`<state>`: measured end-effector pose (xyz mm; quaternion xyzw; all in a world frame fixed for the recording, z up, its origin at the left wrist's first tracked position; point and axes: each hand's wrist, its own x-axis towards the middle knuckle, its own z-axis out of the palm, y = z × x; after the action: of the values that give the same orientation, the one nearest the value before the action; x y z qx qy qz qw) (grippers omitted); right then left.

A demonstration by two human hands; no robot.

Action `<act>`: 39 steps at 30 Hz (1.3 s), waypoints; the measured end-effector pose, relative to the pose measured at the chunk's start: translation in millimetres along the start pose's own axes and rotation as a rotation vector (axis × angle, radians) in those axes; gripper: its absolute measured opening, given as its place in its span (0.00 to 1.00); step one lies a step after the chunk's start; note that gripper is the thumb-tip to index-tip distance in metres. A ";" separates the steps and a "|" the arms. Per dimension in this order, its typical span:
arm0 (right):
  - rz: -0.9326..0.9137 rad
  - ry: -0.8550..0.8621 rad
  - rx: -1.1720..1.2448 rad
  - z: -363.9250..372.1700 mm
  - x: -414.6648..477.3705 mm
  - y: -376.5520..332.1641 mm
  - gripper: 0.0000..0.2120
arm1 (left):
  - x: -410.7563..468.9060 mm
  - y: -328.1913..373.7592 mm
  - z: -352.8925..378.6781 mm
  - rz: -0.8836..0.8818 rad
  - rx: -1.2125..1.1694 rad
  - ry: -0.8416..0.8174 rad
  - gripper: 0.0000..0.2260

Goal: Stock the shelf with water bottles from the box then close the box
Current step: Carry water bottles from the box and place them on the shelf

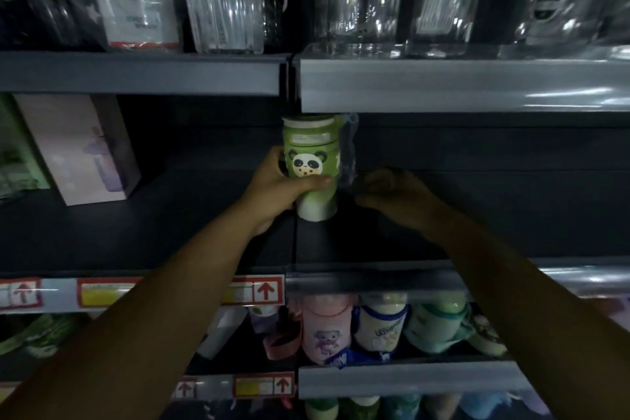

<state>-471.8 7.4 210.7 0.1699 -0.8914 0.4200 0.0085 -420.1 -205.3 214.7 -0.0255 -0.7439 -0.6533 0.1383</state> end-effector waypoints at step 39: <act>0.310 0.619 -0.344 -159.4 -438.8 188.6 0.19 | -243.4 -38.1 318.7 0.389 0.340 -0.644 0.17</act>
<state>-137.3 368.2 103.9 -0.1055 -0.9193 0.2918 0.2420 -249.6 135.9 85.3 -0.3456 -0.8279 -0.4412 0.0218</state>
